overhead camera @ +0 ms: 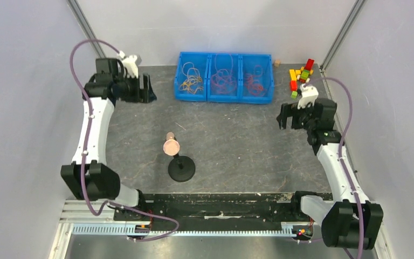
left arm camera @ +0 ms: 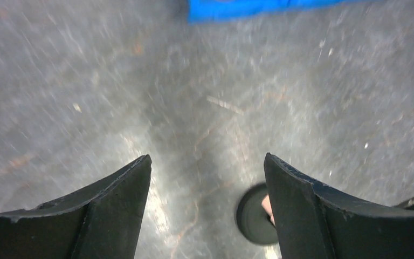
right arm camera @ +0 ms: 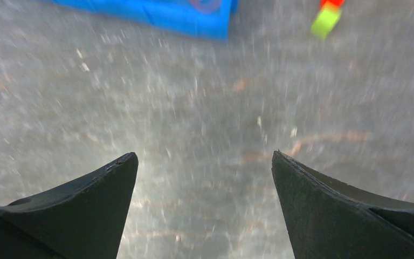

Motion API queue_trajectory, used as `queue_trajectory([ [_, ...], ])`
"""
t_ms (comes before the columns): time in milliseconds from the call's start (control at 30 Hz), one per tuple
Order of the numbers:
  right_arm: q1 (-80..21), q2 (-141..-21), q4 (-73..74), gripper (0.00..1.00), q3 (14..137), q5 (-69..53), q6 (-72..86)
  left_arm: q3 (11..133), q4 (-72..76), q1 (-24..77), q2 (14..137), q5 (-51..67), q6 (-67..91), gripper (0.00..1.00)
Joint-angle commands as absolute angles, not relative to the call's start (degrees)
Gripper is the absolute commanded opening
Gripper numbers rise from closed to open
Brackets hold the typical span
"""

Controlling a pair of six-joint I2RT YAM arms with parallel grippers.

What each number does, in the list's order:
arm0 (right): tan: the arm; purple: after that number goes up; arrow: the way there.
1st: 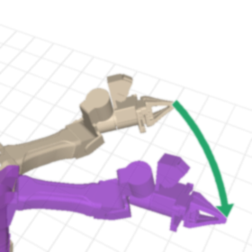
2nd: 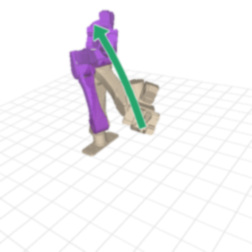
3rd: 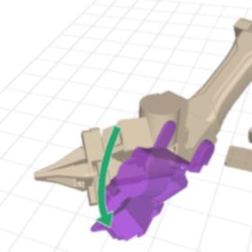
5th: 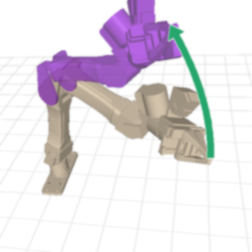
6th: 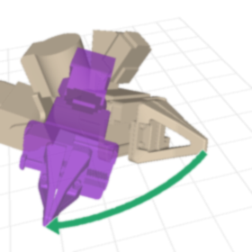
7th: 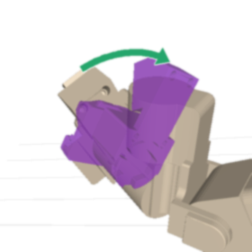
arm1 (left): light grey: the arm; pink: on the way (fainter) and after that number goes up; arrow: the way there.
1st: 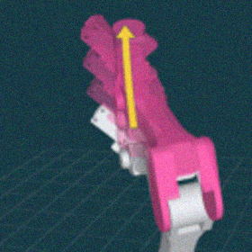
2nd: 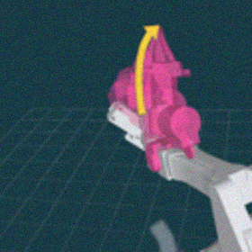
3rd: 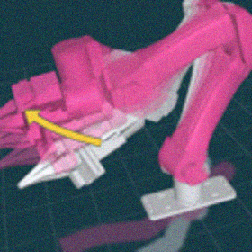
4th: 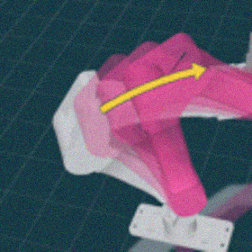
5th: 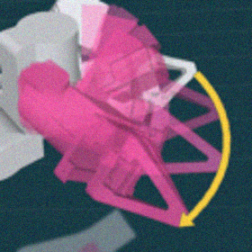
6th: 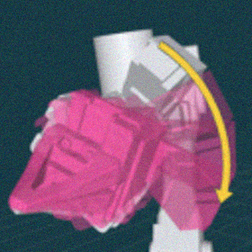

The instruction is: Untangle the cables

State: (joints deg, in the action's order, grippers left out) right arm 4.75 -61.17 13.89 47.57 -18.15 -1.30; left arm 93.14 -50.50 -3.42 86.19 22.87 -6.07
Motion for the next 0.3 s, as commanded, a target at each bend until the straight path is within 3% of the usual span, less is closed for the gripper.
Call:
queue_trajectory([
  [0,4.83,-58.52,15.32,0.98,39.47,-10.14,-0.47,80.32,-51.59,-2.85,79.97,18.71,-9.63,0.84],
  [267,4.83,-60.29,16.58,0.98,39.02,-7.29,-1.5,76.05,-50.18,-2.91,78.82,16.67,-6.74,0.85],
])
